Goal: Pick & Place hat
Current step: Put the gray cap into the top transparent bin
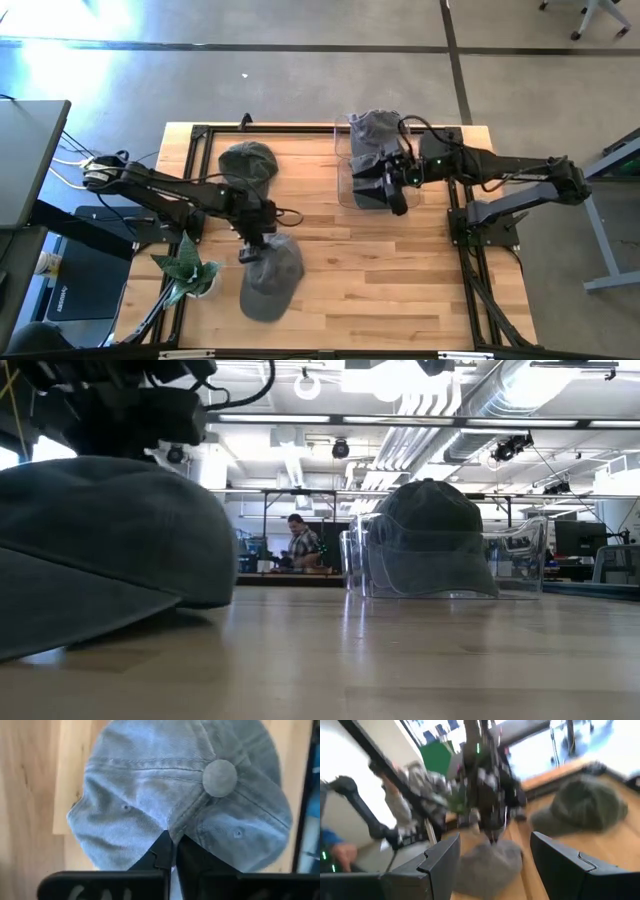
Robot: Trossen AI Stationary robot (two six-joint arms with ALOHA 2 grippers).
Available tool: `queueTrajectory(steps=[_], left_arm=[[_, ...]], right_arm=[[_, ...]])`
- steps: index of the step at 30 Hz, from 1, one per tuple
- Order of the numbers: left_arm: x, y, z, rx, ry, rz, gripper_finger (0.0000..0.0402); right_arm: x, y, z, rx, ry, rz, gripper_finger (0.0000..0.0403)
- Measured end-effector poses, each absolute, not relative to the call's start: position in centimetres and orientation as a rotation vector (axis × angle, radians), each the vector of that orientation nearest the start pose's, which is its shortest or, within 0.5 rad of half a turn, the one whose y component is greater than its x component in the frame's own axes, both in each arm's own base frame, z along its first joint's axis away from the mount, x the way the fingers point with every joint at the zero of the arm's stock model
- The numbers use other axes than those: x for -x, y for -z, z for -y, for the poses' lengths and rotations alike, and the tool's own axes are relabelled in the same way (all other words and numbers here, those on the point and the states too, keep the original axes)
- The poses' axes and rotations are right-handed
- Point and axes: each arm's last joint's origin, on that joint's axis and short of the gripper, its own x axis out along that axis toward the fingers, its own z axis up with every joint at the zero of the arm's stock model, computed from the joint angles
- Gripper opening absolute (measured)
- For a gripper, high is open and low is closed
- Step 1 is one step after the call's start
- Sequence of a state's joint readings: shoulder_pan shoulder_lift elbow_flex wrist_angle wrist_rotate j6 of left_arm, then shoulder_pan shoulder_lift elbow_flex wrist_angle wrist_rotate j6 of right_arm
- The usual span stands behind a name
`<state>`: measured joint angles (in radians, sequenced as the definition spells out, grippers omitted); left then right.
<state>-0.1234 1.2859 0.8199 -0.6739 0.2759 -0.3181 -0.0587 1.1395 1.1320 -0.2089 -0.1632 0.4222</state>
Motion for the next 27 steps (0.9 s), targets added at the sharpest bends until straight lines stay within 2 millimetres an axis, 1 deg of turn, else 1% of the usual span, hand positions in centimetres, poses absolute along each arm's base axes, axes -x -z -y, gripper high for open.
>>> queueTrajectory(steps=[4,6,9,13,15,17,19,21,23,25,27], left_arm=[[-23.3,-23.0,3.8,0.390,0.226,-1.139,0.0012],[-23.7,-24.1,4.0,0.409,0.270,-1.107,0.0004],[-24.3,-26.0,4.2,0.467,0.290,-1.063,0.0005],[-25.4,-29.2,4.3,0.509,0.286,-0.940,0.0002],[-25.9,-30.7,4.3,0.537,0.255,-0.862,0.0002],[-26.4,-31.9,4.3,0.570,0.223,-0.788,0.0002],[-26.7,-32.5,4.4,0.604,0.192,-0.726,0.0001],[-27.1,-32.9,4.6,0.619,0.145,-0.661,0.0001],[-27.4,-32.9,4.9,0.627,0.100,-0.626,0.0001],[-27.8,-32.6,5.2,0.649,0.057,-0.619,0.0001],[-28.0,-32.1,5.5,0.664,0.004,-0.638,0.0001]], right_arm=[[-24.6,-37.1,-0.1,-0.458,-0.051,-0.348,0.0236],[-24.4,-36.6,-0.7,-0.462,-0.057,-0.406,0.0236],[-24.2,-36.2,-1.9,-0.471,-0.087,-0.460,0.0236],[-23.8,-35.9,-4.2,-0.445,-0.162,-0.502,0.0236],[-23.6,-35.1,-5.5,-0.426,-0.197,-0.530,0.0236],[-23.4,-33.9,-6.8,-0.421,-0.235,-0.561,0.0236],[-23.2,-32.6,-8.0,-0.420,-0.277,-0.580,0.0236],[-23.2,-31.6,-9.3,-0.404,-0.311,-0.556,0.0236],[-23.3,-30.7,-10.2,-0.370,-0.320,-0.546,0.0234],[-23.4,-30.4,-10.7,-0.340,-0.326,-0.536,0.0230],[-23.3,-30.8,-11.0,-0.300,-0.306,-0.506,0.0223]])
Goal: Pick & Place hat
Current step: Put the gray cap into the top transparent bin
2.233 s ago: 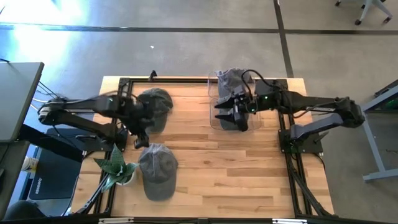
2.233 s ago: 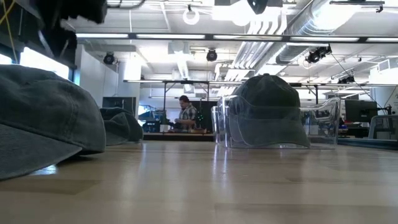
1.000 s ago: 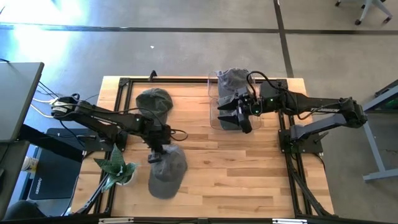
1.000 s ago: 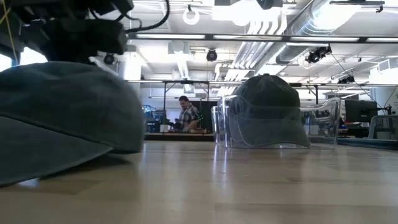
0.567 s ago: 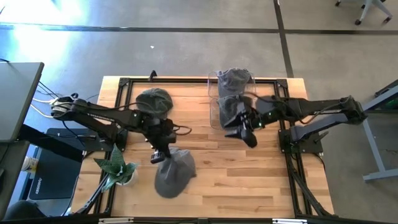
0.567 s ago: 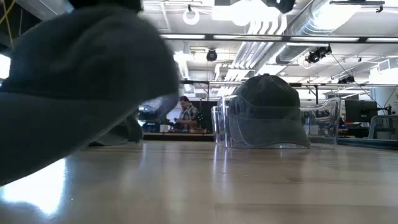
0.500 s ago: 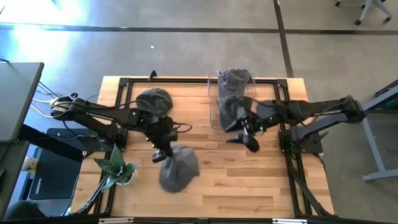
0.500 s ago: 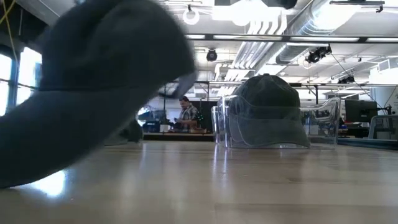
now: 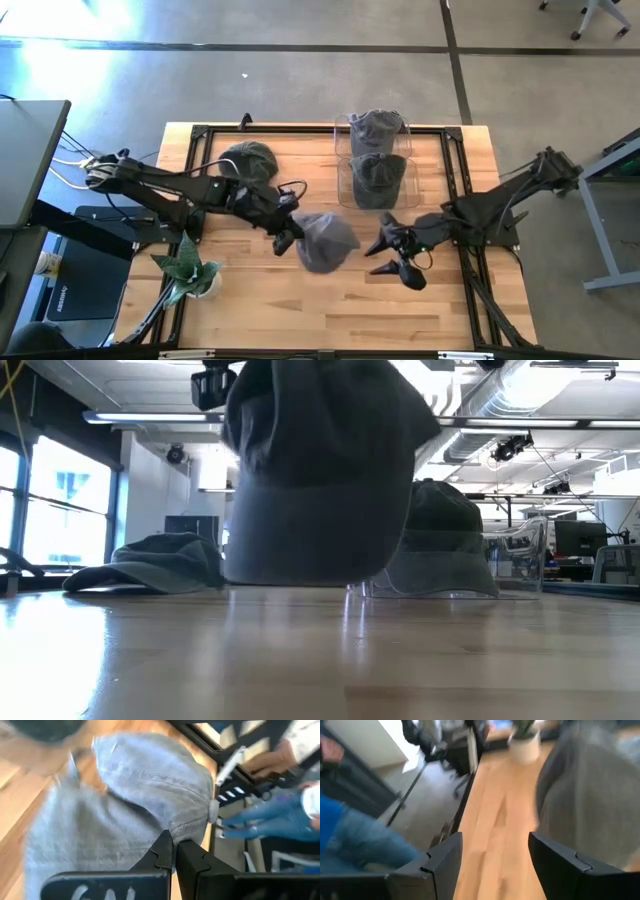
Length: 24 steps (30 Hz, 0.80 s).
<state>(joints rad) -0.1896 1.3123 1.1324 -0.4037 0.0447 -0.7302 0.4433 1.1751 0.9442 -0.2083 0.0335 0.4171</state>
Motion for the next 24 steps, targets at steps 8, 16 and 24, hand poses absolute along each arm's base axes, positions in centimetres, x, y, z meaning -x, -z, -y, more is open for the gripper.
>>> queueTrajectory(steps=[8,16,24], left_arm=[[-29.7,-30.2,7.2,0.705,-0.058,-0.656,0.0001],[-30.5,-29.0,7.7,0.720,-0.071,-0.688,0.0001],[-30.5,-29.1,7.6,0.720,-0.076,-0.682,0.0001]], right_arm=[[-24.0,-29.7,-11.2,-0.316,-0.244,-0.517,0.0219],[-26.7,-26.0,-10.3,-0.095,-0.084,-0.586,0.0301],[-29.4,-22.9,-11.1,0.075,-0.067,-0.584,0.0296]])
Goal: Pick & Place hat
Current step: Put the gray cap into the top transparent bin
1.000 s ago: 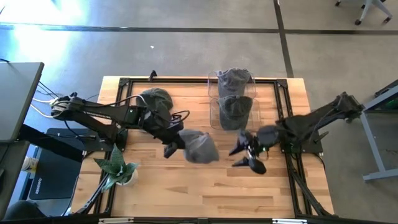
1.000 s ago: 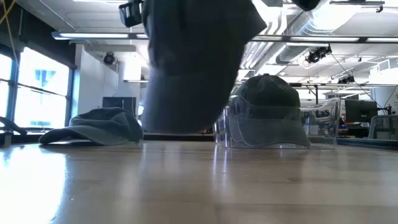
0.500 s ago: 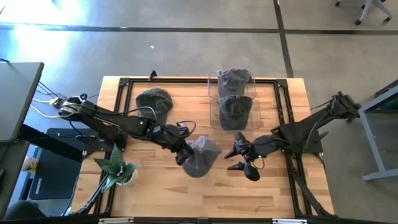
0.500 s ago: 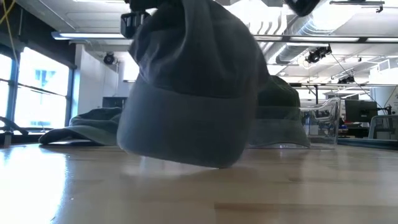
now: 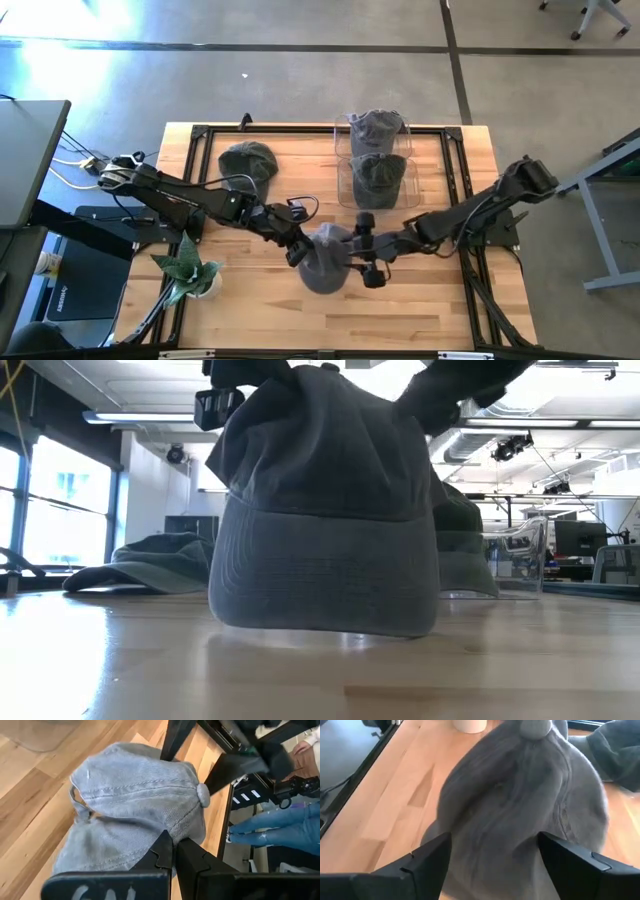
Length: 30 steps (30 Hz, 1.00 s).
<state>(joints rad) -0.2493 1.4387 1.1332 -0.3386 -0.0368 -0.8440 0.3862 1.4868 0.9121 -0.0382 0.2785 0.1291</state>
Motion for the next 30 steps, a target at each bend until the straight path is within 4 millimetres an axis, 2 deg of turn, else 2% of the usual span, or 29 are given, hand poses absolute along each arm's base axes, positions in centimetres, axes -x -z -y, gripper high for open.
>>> queueTrajectory(steps=[4,8,14,16,18,20,23,26,30], left_arm=[[-30.5,-29.1,7.7,0.723,-0.065,-0.688,0.0001],[-30.4,-29.1,7.9,0.740,-0.008,-0.716,0.0001],[-30.3,-29.2,8.4,0.752,0.164,-0.787,0.0001],[-30.3,-29.3,8.8,0.745,0.233,-0.789,0.0001],[-30.4,-29.8,9.1,0.739,0.309,-0.753,0.0001],[-30.5,-30.2,9.4,0.740,0.361,-0.719,0.0001],[-30.7,-30.6,9.5,0.741,0.378,-0.684,0.0001],[-30.7,-30.6,9.4,0.739,0.368,-0.674,0.0001],[-30.8,-30.6,9.4,0.740,0.359,-0.672,0.0001]], right_arm=[[-30.6,-22.1,-10.6,0.040,-0.102,-0.570,0.0257],[-31.0,-22.2,-10.0,-0.026,-0.233,-0.578,0.0177],[-29.7,-24.1,-9.9,-0.163,-0.570,-0.594,0.0050],[-29.2,-24.8,-10.1,-0.204,-0.674,-0.588,0.0020],[-28.9,-25.4,-10.2,-0.217,-0.721,-0.564,0.0006],[-28.6,-26.1,-10.0,-0.239,-0.709,-0.549,0.0012],[-28.5,-26.6,-9.5,-0.316,-0.649,-0.559,0.0053],[-28.6,-26.7,-9.4,-0.354,-0.591,-0.549,0.0117],[-29.3,-26.3,-10.2,-0.306,-0.493,-0.498,0.0213]])
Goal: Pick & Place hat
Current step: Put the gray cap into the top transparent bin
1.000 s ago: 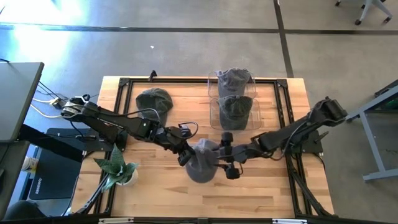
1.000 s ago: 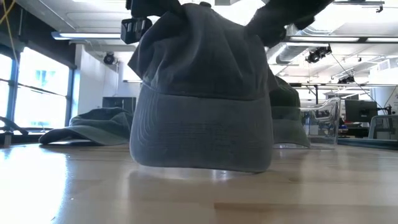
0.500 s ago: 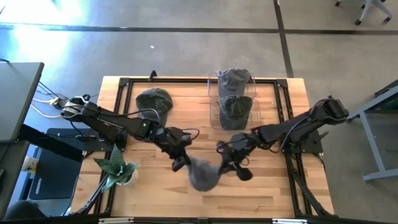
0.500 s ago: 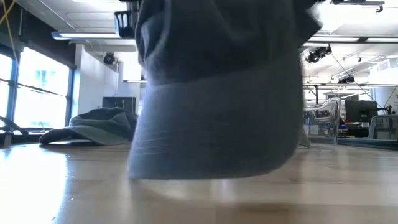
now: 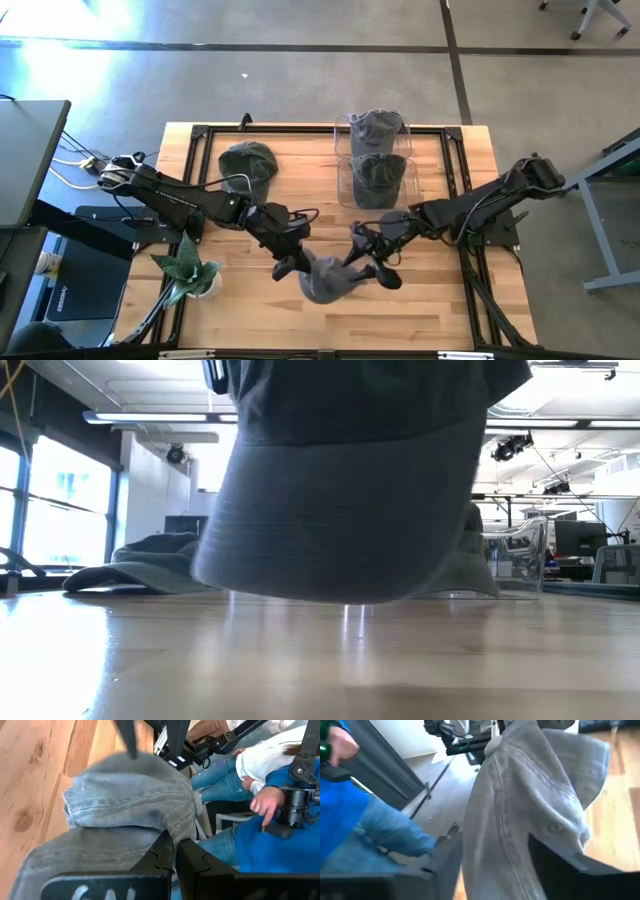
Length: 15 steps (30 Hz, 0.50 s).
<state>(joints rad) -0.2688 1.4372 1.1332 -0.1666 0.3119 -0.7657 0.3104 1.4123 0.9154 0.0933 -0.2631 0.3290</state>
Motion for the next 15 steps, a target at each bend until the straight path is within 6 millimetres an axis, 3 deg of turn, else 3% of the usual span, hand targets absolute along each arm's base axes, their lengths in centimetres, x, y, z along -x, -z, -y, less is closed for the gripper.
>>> queueTrajectory(steps=[4,7,11,15], left_arm=[[-30.7,-30.5,9.4,0.739,0.345,-0.676,0.0001],[-30.8,-30.5,9.3,0.738,0.335,-0.671,0.0001],[-30.8,-30.5,9.3,0.735,0.319,-0.664,0.0001],[-30.8,-30.5,9.3,0.744,0.316,-0.667,0.0001]], right_arm=[[-29.7,-25.8,-11.3,-0.228,-0.397,-0.439,0.0291],[-30.2,-24.5,-11.7,-0.174,-0.246,-0.460,0.0316],[-31.4,-23.1,-12.1,-0.127,-0.283,-0.442,0.0314],[-32.2,-21.9,-12.6,-0.158,-0.474,-0.454,0.0263]])
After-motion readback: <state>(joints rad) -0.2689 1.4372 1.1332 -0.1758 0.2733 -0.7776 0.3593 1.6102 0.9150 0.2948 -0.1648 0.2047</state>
